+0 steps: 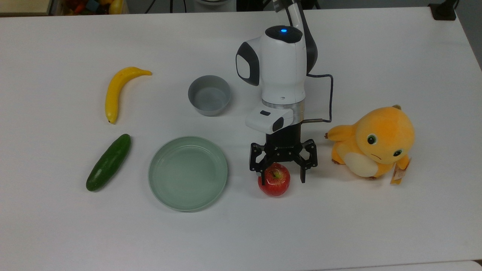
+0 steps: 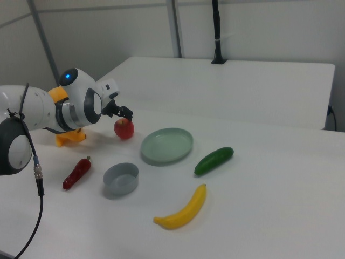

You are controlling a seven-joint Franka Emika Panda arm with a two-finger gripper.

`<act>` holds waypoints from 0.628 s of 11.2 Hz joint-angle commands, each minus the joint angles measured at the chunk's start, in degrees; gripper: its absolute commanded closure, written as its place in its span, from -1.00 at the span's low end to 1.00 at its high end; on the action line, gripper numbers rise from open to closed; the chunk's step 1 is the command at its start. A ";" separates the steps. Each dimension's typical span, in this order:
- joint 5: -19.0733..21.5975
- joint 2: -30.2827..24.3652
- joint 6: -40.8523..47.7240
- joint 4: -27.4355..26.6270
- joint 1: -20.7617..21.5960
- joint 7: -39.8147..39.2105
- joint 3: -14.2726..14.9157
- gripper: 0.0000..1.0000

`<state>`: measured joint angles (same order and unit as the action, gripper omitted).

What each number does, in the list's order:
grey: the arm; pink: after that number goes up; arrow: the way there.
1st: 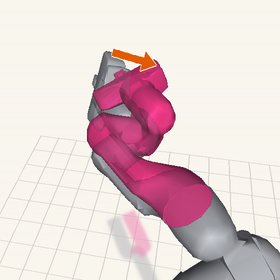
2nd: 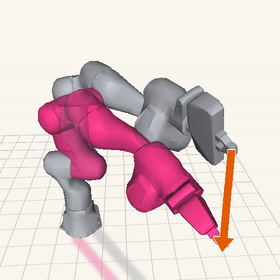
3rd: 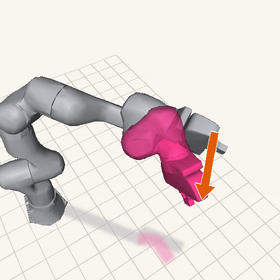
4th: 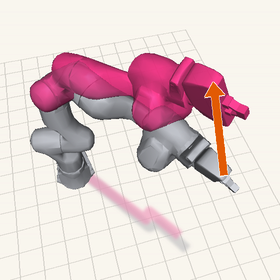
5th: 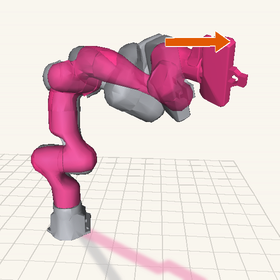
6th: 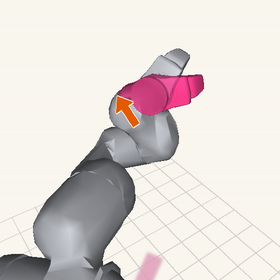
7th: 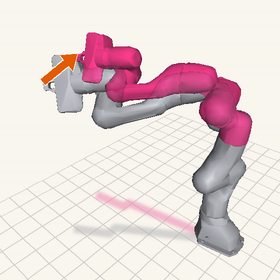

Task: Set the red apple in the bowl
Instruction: 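Close the gripper around the red apple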

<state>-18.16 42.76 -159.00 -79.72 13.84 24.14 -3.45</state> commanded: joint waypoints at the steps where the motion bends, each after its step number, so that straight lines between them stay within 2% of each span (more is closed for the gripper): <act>1: -3.37 0.30 -1.49 0.01 0.66 1.53 1.52 -1.00; 5: -6.88 0.30 -1.49 -1.22 0.22 1.44 1.52 -1.00; 7: -7.06 0.30 -1.40 -2.27 0.05 1.44 1.52 -1.00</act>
<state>-23.71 43.24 -159.00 -80.22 13.69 24.14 -2.69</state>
